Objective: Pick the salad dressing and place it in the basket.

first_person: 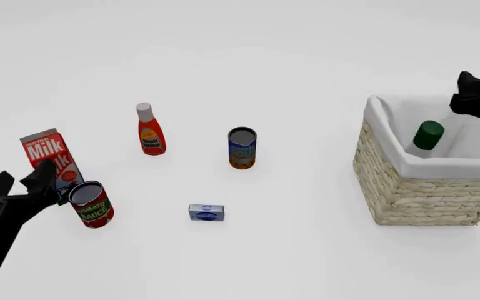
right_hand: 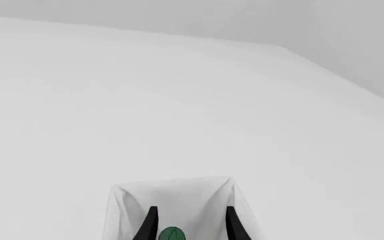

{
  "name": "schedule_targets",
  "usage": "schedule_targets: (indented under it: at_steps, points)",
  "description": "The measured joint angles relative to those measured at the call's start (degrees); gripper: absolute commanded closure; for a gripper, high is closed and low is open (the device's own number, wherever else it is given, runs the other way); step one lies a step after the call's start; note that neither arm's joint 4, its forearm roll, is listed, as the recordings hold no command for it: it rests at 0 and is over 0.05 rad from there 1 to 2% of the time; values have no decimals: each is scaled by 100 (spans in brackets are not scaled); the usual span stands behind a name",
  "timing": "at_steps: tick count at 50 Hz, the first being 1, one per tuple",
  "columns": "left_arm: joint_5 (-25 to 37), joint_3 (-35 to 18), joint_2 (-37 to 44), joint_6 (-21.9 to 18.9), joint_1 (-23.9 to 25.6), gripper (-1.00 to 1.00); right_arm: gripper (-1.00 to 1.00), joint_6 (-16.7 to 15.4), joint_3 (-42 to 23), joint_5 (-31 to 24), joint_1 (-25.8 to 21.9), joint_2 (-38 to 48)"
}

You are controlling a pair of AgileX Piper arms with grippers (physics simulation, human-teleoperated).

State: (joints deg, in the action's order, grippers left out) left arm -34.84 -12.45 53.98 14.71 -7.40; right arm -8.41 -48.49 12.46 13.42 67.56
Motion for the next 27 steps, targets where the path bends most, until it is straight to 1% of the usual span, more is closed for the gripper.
schedule_targets:
  at_steps: [14,27]
  points:
    - [106,-62,-82,-9,34,-100,-100,-53,185,-412,-86,-961]
    - [160,-77,-148,-37,42,-100,-100,43,880,-706,-243,-2146]
